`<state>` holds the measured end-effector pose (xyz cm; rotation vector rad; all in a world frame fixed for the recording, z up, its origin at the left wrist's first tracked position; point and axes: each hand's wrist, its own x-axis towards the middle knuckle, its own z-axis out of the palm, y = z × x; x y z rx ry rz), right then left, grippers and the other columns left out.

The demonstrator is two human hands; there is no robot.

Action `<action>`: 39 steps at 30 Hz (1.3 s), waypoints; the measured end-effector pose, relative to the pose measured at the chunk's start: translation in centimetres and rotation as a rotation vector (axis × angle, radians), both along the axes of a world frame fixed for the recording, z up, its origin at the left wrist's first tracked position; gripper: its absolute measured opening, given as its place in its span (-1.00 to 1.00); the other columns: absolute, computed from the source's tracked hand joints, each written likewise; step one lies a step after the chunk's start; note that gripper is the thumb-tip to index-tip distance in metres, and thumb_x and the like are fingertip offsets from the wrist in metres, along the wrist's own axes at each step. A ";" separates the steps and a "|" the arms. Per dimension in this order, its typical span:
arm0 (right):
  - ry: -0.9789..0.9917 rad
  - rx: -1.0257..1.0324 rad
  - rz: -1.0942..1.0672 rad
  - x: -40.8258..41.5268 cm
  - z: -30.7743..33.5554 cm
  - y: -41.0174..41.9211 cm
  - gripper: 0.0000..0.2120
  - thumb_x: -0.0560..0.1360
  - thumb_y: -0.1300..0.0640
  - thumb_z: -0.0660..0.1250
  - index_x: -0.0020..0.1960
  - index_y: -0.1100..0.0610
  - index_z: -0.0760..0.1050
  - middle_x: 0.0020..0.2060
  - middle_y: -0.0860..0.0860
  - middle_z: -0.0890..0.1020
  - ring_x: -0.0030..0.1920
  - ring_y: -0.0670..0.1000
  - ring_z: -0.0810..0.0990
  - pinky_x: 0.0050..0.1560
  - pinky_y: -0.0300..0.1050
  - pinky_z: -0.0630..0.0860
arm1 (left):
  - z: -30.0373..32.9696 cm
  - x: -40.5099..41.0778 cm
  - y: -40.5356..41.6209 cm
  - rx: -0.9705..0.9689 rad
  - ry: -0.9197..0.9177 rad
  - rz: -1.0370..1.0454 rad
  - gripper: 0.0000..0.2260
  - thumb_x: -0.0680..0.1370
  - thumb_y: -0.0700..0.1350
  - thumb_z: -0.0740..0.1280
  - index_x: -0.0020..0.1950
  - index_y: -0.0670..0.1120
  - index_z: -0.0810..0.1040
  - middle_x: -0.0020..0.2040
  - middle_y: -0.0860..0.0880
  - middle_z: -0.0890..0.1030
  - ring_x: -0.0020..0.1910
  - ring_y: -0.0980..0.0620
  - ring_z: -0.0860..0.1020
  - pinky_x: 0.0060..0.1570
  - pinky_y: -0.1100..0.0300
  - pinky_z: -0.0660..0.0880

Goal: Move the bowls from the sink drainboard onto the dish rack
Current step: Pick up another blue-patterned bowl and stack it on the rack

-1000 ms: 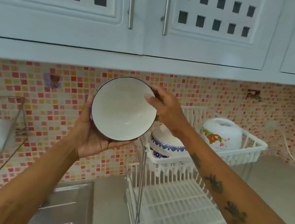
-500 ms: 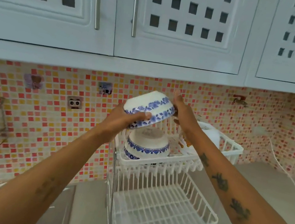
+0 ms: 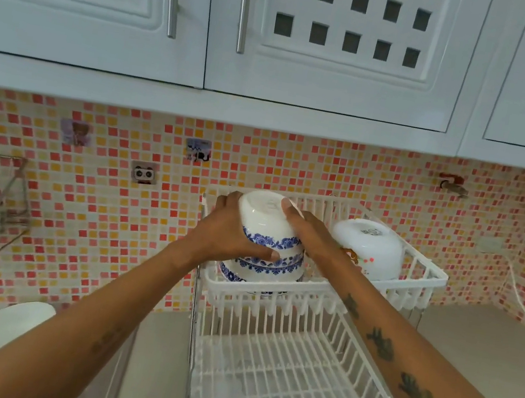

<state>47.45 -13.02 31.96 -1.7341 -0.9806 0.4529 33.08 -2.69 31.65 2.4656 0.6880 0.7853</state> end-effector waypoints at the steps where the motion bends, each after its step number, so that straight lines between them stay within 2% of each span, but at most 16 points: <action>1: -0.013 0.005 0.015 0.1 -0.1 0.0 -0.17 0.24 -0.58 0.16 0.27 -0.03 0.49 0.12 0.00 0.66 0.02 0.01 0.67 0.06 0.01 0.61 | 0.0 0.0 -0.2 0.024 0.014 0.004 0.04 0.21 0.18 0.62 0.51 -0.07 0.13 0.41 -0.05 0.27 0.39 -0.03 0.33 0.28 0.09 0.40; 2: -0.012 0.009 0.025 0.3 -0.1 0.0 -0.19 0.25 -0.56 0.18 0.28 -0.03 0.49 0.13 0.01 0.66 0.03 0.01 0.67 0.07 0.02 0.61 | 0.0 0.1 -0.2 0.038 0.026 0.010 0.04 0.21 0.18 0.61 0.51 -0.07 0.12 0.41 -0.06 0.27 0.39 -0.03 0.33 0.28 0.09 0.39; 4: 0.023 0.014 0.025 0.2 -0.2 -0.3 -0.27 0.35 -0.47 0.20 0.31 0.00 0.44 0.16 0.00 0.63 0.01 -0.01 0.65 -0.08 -0.08 0.60 | -0.1 0.2 -0.3 0.051 0.055 0.019 0.05 0.22 0.20 0.60 0.53 -0.08 0.10 0.43 -0.07 0.26 0.41 -0.04 0.32 0.29 0.08 0.39; 7: 0.072 -0.002 0.018 0.8 -0.7 -0.2 -0.35 0.46 -0.34 0.22 0.39 0.06 0.35 0.21 0.04 0.56 0.00 0.01 0.58 -0.29 -0.21 0.43 | -0.2 0.4 -0.3 0.073 0.111 0.031 0.08 0.21 0.24 0.59 0.53 -0.09 0.09 0.43 -0.09 0.26 0.41 -0.06 0.32 0.29 0.06 0.41; 11: 0.122 -0.017 0.013 1.1 -0.9 0.1 -0.41 0.45 -0.31 0.26 0.33 0.04 0.40 0.18 0.04 0.59 0.04 0.06 0.60 -0.19 -0.12 0.50 | -0.4 0.7 0.1 0.082 0.168 0.056 0.09 0.17 0.31 0.56 0.51 -0.10 0.14 0.37 -0.09 0.32 0.32 -0.07 0.40 0.21 0.04 0.48; 14: 0.148 -0.035 0.030 1.4 -1.1 0.2 -0.53 0.44 -0.30 0.28 0.19 0.00 0.44 0.07 0.03 0.63 -0.04 0.01 0.63 -0.21 -0.10 0.53 | -0.6 0.8 0.3 0.127 0.218 0.071 0.08 0.13 0.39 0.52 0.49 -0.07 0.19 0.33 -0.07 0.38 0.26 -0.06 0.43 0.15 0.04 0.50; 16: 0.140 -0.047 0.033 1.4 -1.2 0.3 -0.51 0.44 -0.30 0.28 0.20 0.02 0.43 0.03 0.02 0.63 -0.09 -0.02 0.63 -0.26 -0.13 0.52 | -0.6 0.9 0.3 0.161 0.263 0.083 0.12 0.10 0.44 0.49 0.49 -0.08 0.19 0.31 -0.08 0.40 0.23 -0.06 0.44 0.10 0.06 0.50; 20: 0.111 -0.069 0.026 1.6 -1.4 0.4 -0.43 0.44 -0.30 0.29 0.28 0.06 0.40 0.05 0.04 0.61 -0.08 -0.02 0.62 -0.23 -0.12 0.54 | -0.7 1.0 0.1 0.179 0.307 0.088 0.10 0.14 0.42 0.49 0.48 -0.12 0.19 0.31 -0.08 0.41 0.23 -0.06 0.47 0.03 0.11 0.48; 25: 0.066 -0.139 0.024 1.9 -1.8 0.7 -0.36 0.45 -0.29 0.27 0.36 0.09 0.37 0.12 0.05 0.60 -0.11 -0.05 0.60 -0.29 -0.19 0.46 | -0.7 0.9 -0.2 0.242 0.388 0.074 0.02 0.20 0.42 0.47 0.49 -0.08 0.23 0.31 -0.09 0.44 0.25 -0.07 0.47 0.15 0.09 0.47; 35: 0.035 -0.184 0.012 2.2 -2.0 1.3 -0.31 0.42 -0.33 0.27 0.38 0.10 0.36 0.16 0.08 0.61 -0.08 -0.03 0.62 -0.29 -0.19 0.47 | -0.5 0.8 -0.7 0.246 0.404 0.077 -0.03 0.26 0.38 0.47 0.49 -0.10 0.22 0.35 -0.10 0.43 0.29 -0.07 0.46 0.16 0.11 0.44; 37: 0.032 -0.191 0.012 2.0 -1.9 1.1 -0.32 0.43 -0.33 0.25 0.38 0.10 0.35 0.18 0.08 0.59 -0.09 -0.04 0.60 -0.28 -0.18 0.47 | -0.5 0.8 -0.7 0.237 0.404 0.070 0.01 0.26 0.38 0.47 0.51 -0.11 0.18 0.41 -0.11 0.37 0.36 -0.08 0.41 0.23 0.08 0.42; 39: -0.002 -0.173 0.009 1.6 -1.8 0.9 -0.32 0.46 -0.33 0.21 0.42 0.08 0.31 0.28 0.07 0.53 -0.01 -0.05 0.58 -0.18 -0.17 0.49 | -0.5 0.7 -0.5 0.206 0.377 0.033 0.13 0.25 0.38 0.47 0.58 -0.14 0.01 0.57 -0.12 0.14 0.53 -0.11 0.19 0.42 0.03 0.27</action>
